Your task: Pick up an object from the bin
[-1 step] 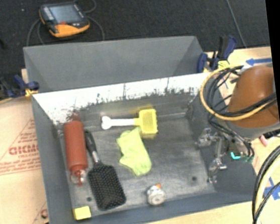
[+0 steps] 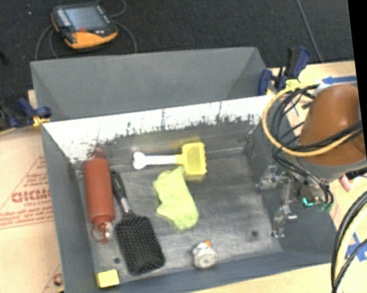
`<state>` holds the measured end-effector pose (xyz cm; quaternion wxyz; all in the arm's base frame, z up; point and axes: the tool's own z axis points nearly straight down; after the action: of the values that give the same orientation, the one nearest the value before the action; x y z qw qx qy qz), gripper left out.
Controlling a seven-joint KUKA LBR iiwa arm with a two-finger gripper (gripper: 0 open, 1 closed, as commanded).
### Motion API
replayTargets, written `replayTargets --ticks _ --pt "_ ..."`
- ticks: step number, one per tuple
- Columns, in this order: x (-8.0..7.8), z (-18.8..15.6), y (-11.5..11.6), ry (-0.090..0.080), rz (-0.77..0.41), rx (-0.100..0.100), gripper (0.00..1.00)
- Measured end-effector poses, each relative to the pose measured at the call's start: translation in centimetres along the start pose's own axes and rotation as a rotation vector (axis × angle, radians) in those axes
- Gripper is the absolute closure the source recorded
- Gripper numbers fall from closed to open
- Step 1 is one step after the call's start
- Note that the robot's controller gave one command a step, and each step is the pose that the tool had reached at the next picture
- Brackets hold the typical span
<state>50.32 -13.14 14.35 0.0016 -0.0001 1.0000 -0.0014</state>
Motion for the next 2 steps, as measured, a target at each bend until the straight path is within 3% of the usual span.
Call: replayTargets --ticks 1,2 --pt "-0.8 3.9 4.0 -0.006 -0.054 0.003 0.0" --pt "-2.6 6.4 5.5 0.001 -0.081 -0.005 0.0"
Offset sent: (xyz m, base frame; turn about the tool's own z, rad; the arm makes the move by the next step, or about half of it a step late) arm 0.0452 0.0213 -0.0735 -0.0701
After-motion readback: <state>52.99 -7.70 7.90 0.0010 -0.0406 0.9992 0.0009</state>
